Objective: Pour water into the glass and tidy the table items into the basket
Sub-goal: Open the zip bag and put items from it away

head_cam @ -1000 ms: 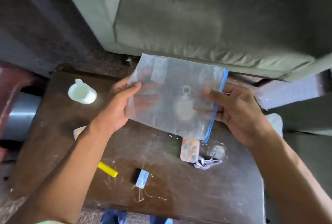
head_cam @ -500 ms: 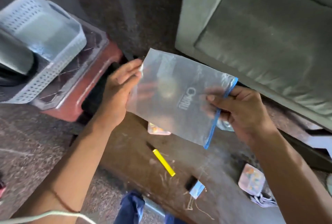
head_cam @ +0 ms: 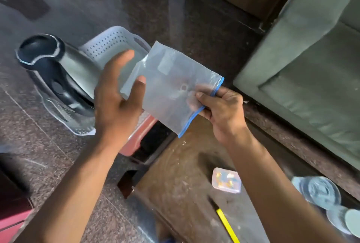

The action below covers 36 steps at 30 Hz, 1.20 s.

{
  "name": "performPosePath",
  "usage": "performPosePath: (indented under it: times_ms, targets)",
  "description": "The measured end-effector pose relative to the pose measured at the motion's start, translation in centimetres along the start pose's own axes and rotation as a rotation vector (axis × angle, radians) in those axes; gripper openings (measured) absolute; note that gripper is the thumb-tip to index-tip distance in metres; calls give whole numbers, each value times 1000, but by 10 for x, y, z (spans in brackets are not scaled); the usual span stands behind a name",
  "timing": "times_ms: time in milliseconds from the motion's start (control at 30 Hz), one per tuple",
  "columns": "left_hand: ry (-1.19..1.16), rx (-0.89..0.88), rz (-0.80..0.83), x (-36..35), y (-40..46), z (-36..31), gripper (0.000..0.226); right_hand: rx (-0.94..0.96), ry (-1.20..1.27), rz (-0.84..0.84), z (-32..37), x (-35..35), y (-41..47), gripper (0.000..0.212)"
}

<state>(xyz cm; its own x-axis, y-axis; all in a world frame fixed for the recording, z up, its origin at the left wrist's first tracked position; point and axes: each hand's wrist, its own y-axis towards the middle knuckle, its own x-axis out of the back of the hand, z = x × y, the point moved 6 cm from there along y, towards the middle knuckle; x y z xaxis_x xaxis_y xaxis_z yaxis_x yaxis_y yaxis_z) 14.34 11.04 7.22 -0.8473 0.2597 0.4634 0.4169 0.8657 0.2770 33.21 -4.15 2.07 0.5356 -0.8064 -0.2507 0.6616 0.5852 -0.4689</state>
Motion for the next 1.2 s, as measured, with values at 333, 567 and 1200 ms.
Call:
performPosePath:
  times_ms: [333,567,1200]
  targets:
    - [251,92,229,-6,48,12,56,-35,3,-58,-18,-105,91,29]
    - [295,303,296,-10,86,39,59,-143,-171,-40,-45,-145,129,27]
    - [350,619,488,-65,109,136,60,317,-947,17,-27,-166,116,64]
